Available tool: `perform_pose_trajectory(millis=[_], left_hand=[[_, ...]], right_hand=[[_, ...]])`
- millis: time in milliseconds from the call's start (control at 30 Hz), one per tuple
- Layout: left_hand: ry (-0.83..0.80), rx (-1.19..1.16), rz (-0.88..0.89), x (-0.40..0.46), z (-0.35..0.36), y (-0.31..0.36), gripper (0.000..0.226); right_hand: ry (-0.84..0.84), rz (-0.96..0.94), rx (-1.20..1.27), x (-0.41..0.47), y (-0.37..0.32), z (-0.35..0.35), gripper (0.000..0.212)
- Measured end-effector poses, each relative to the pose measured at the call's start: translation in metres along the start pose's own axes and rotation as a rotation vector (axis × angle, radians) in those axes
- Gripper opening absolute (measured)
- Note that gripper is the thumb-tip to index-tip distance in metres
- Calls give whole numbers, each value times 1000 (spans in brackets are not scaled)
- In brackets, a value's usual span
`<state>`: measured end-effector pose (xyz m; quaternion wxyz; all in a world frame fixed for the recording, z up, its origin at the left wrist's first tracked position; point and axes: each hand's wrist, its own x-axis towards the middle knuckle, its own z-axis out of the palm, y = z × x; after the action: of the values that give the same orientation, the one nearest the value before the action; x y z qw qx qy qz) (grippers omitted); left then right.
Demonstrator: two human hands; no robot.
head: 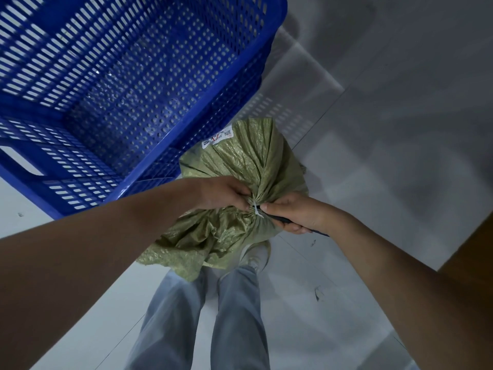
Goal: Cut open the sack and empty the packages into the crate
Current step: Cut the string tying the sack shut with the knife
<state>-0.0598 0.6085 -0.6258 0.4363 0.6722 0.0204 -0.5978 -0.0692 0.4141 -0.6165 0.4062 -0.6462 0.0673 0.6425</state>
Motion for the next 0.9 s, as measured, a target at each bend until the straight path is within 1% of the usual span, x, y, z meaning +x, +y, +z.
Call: perform_pose_trajectory(millis=[33, 100, 133, 200, 233, 300, 333, 400, 467, 533, 600, 767, 833, 900], left_hand=[[-12, -15, -5, -1, -1, 2, 24], [-42, -51, -29, -1, -3, 3, 16], [-48, -69, -51, -1, -4, 3, 19], [-55, -101, -95, 1, -6, 2, 35], [-63, -124, -103, 1, -7, 0, 38], [-72, -202, -92, 0, -9, -3, 36], [-52, -242, -58, -1, -10, -6, 31], [36, -322, 70, -3, -8, -10, 16], [150, -432, 193, -3, -5, -13, 22], [275, -543, 246, -3, 0, -13, 29], [367, -624, 277, -4, 5, -11, 29], [497, -757, 282, -5, 9, -2, 26], [542, -766, 275, -6, 12, -3, 25], [543, -735, 282, -7, 18, -5, 23]], right_hand=[[10, -10, 9, 0, 1, 0, 48], [12, -16, 22, 0, 2, 0, 49], [2, -13, 21, -1, 1, -1, 49], [-25, 7, 6, -1, -1, -3, 50], [-41, 23, -1, 0, -2, -4, 50], [-72, 52, 15, 0, -2, -5, 51], [-88, 62, 42, 0, -2, -5, 52], [-110, 77, 117, 0, -1, -6, 52], [-120, 82, 211, 0, 0, -4, 52], [-121, 63, 311, 0, -1, -1, 53], [-104, 27, 390, 2, -5, 2, 55], [-60, -13, 514, 4, -20, 5, 57], [-36, -10, 566, 4, -23, 5, 56], [-17, 4, 585, 3, -24, 5, 56]])
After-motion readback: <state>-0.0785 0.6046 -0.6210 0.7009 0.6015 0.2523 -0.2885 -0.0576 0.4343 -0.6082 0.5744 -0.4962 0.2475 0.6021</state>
